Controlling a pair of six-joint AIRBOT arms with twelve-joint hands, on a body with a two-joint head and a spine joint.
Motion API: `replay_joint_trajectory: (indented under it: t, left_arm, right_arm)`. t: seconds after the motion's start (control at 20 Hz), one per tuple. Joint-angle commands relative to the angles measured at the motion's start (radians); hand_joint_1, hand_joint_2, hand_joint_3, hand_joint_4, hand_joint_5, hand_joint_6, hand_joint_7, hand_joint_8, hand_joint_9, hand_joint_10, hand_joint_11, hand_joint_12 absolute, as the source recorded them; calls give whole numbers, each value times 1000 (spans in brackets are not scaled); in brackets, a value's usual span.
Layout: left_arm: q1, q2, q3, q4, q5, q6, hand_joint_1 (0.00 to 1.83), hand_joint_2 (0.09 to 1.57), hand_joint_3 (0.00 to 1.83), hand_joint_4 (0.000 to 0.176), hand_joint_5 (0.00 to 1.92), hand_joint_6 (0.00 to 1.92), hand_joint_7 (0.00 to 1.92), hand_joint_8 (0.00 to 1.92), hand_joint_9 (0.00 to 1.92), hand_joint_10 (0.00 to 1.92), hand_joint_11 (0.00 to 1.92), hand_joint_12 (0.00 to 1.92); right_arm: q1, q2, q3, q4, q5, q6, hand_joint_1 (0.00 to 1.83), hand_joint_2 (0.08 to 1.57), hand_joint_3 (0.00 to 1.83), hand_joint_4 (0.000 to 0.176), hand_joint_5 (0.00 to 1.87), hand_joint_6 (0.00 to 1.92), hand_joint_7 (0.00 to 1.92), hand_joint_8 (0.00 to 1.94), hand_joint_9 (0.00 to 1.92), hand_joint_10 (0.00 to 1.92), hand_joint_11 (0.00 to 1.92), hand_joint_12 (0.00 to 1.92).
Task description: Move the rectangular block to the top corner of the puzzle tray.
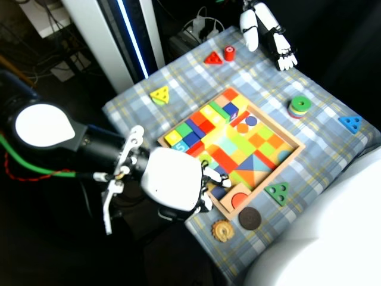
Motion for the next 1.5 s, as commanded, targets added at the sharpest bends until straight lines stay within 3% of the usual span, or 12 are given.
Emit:
replay_joint_trajectory:
  t: [0.0,0.3,0.6,0.8,0.85,0.9,1.0,1.1,1.2,1.25,1.3,1.45]
  left_arm:
    - [-4,-2,2,46,-114,-7,0,1250,0,30,326,4,230,0,105,1,0,0]
    - [-4,-2,2,46,-114,-9,0,1253,0,45,311,0,228,1,101,3,0,0]
    - [-4,-2,2,45,-114,-9,0,1261,2,37,312,2,235,3,108,4,0,0]
    - [-4,-2,3,45,-114,-9,0,1262,2,26,325,6,239,3,112,5,0,0]
    - [-4,-2,3,45,-114,-9,0,1262,1,35,319,3,233,0,110,4,0,0]
    - [-4,-2,3,45,-115,-9,0,1260,1,37,321,4,234,1,115,6,0,0]
    - [-4,-1,3,45,-120,-9,0,1264,2,28,320,3,240,4,119,7,0,0]
    - [-1,0,2,44,-131,-9,0,1257,0,41,312,0,236,1,113,4,0,0]
    - [0,2,1,43,-138,-9,0,1263,1,39,316,3,248,6,135,12,0,0]
    - [0,3,1,42,-142,-9,0,1263,1,35,314,1,244,3,129,9,0,0]
    - [2,5,-1,40,-146,-9,0,1266,3,27,321,4,243,3,128,8,0,0]
    - [2,7,-2,33,-157,-9,0,1258,0,41,321,3,261,8,141,11,21,10]
  right_arm:
    - [8,-4,9,24,-2,-11,1520,1196,11,114,248,2,1158,1941,1362,1921,1386,1921]
    - [8,-11,14,25,-3,-11,1605,1173,0,72,249,4,1184,1941,1377,1921,1418,1921]
    - [13,45,-66,25,0,-11,1605,1176,0,86,252,2,1195,1941,1379,1921,1439,1921]
    - [23,100,-135,39,8,-11,1666,1154,0,23,264,5,1204,1941,1418,1921,1459,1921]
    - [25,125,-165,67,12,-18,1675,1145,0,46,275,6,1195,1941,1402,1921,1442,1921]
    - [25,146,-188,145,15,-88,1669,1144,0,65,285,6,1170,1941,1370,1921,1418,1921]
    - [26,210,-253,292,43,-203,1673,1159,0,53,273,4,1185,1941,1393,1921,1444,1921]
    - [-1,253,-292,554,122,-382,1500,1205,20,119,285,6,1140,1941,1349,1921,1381,1921]
    - [-68,300,-355,813,187,-593,1184,1226,27,111,280,2,1143,1941,1355,1921,1356,1921]
    - [-118,320,-391,955,230,-708,1184,1239,27,44,259,1,1159,1941,1372,1921,1343,1921]
    - [-163,329,-411,1042,272,-775,1181,1250,26,13,254,1,1173,1941,1382,1921,1336,1921]
    - [-331,344,-476,1305,428,-946,874,1285,16,26,215,5,1000,1941,1276,1921,1259,1921]
